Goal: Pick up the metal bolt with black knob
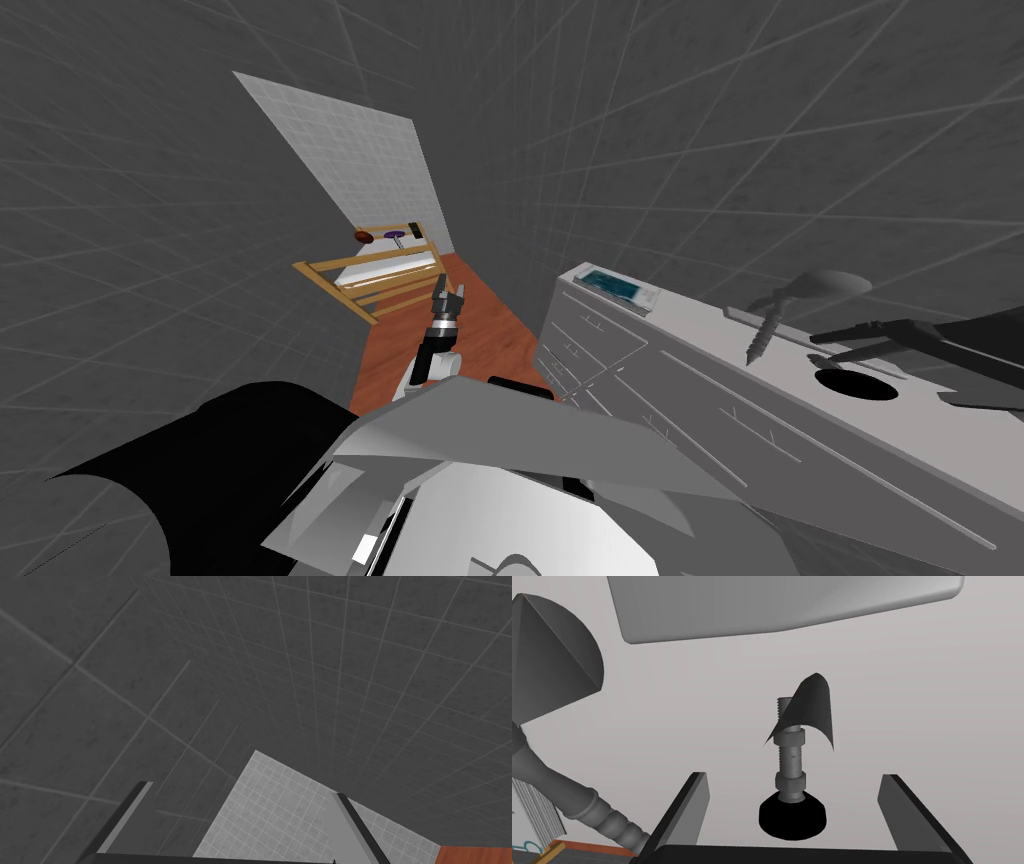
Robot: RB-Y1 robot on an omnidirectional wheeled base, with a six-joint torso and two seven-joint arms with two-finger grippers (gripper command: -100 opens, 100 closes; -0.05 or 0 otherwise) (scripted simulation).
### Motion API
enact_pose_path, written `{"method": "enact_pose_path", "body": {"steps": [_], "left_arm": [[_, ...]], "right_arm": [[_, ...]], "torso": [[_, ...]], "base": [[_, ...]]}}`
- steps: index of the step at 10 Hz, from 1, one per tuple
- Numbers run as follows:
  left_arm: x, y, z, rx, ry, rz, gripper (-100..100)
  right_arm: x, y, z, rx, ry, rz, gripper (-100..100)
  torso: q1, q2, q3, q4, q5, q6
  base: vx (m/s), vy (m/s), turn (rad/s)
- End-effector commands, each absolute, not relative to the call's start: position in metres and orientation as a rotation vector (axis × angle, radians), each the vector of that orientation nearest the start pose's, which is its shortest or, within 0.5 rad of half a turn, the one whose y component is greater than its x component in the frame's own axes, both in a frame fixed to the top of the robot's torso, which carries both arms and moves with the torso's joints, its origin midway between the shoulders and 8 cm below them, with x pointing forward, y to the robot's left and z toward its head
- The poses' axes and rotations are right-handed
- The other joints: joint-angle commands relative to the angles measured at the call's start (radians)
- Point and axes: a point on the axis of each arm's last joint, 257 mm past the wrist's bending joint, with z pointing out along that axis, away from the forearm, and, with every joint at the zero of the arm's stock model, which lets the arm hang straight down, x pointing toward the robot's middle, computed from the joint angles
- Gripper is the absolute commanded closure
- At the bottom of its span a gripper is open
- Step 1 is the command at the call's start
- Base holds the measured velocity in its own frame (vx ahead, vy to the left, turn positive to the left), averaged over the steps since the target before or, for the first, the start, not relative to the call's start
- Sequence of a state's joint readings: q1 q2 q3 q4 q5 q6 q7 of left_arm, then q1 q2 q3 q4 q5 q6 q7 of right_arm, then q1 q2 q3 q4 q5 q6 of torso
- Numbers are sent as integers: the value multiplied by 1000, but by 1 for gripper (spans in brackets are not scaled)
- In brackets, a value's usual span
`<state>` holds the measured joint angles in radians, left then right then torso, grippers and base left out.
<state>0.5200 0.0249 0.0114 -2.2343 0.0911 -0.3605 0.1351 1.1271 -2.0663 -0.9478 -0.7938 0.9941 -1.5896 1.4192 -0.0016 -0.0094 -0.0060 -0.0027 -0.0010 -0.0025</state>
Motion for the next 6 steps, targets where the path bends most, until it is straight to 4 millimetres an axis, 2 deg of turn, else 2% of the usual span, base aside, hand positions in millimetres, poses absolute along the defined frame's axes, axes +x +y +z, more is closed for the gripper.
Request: {"method": "enact_pose_path", "body": {"steps": [1,2,5,6], "left_arm": [[369,299,-32,-923,664,-1410,0],[369,299,-32,-923,664,-1410,0],[369,299,-32,-923,664,-1410,0],[369,299,-32,-923,664,-1410,0]], "right_arm": [[282,-631,-29,-2831,1156,-109,-100],[280,-629,-29,-2830,1154,-96,-100],[258,-617,-35,-2849,1129,95,-100],[263,-620,-34,-2848,1135,62,-100]], "torso": [[0,0,0,0,0,0],[0,0,0,0,0,0],[-1,1,1,0,0,0],[0,1,1,0,0,0]], "base": [[46,-23,0],[35,-19,4],[35,-21,0],[14,-8,4]]}}
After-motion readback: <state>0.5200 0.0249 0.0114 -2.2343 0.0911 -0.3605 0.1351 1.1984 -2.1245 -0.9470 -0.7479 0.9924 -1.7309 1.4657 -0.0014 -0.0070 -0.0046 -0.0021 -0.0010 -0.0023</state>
